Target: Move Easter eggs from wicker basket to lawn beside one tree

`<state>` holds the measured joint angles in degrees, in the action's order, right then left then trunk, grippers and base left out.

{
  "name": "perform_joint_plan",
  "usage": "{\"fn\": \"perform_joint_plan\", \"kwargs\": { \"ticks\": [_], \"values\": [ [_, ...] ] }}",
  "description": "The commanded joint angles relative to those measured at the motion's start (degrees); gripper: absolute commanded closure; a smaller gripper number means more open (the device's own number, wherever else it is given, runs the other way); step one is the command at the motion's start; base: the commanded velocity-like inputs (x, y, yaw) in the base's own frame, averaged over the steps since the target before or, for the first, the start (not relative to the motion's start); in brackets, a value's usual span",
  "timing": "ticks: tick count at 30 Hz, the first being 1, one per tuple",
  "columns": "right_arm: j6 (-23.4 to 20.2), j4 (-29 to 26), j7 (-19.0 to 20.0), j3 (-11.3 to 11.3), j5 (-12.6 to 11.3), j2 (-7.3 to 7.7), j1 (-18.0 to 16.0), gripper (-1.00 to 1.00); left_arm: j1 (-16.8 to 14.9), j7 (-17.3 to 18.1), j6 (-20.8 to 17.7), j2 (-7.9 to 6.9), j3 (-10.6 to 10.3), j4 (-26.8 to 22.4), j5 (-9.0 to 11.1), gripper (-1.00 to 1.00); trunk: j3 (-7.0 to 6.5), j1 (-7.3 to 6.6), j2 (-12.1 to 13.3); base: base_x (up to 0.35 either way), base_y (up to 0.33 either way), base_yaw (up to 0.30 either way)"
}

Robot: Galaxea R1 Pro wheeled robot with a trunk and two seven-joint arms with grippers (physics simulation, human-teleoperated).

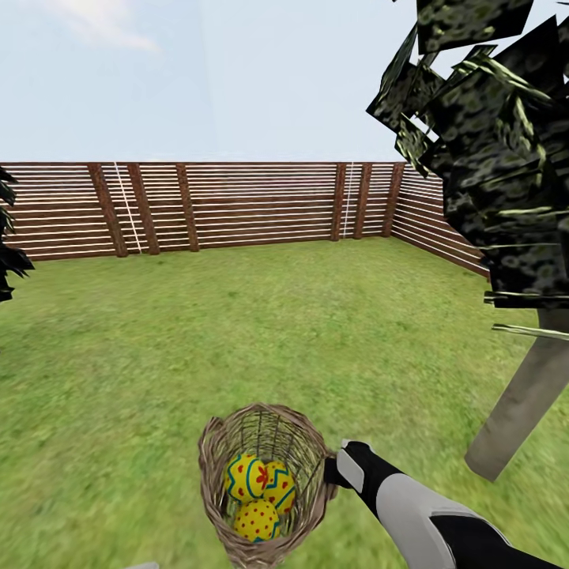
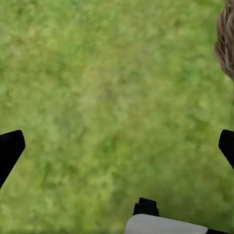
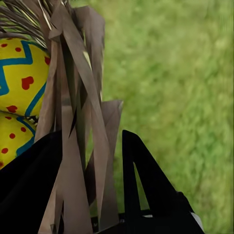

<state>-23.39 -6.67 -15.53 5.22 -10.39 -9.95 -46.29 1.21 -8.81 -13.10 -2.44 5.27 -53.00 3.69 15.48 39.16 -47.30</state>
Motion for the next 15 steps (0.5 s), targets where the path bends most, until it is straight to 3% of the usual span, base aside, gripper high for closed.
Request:
{"fn": "perform_joint_plan", "kwargs": {
  "ticks": [1, 15],
  "values": [
    [-0.13, -0.15, -0.32, 0.89, -0.59, -0.05, -0.03, 1.0, 0.01, -0.28, -0.32, -0.02, -0.08, -0.12, 0.37, -1.0, 0.25, 0.24, -0.48, 0.0, 0.0, 0.0],
    [-0.17, -0.18, -0.29, 0.53, -0.16, 0.19, -0.03, 1.0, 0.02, -0.33, -0.34, -0.02, -0.17, -0.08, 0.19, -1.0, 2.76, 3.31, -6.1, 0.0, 0.0, 0.0]
  ]
}}
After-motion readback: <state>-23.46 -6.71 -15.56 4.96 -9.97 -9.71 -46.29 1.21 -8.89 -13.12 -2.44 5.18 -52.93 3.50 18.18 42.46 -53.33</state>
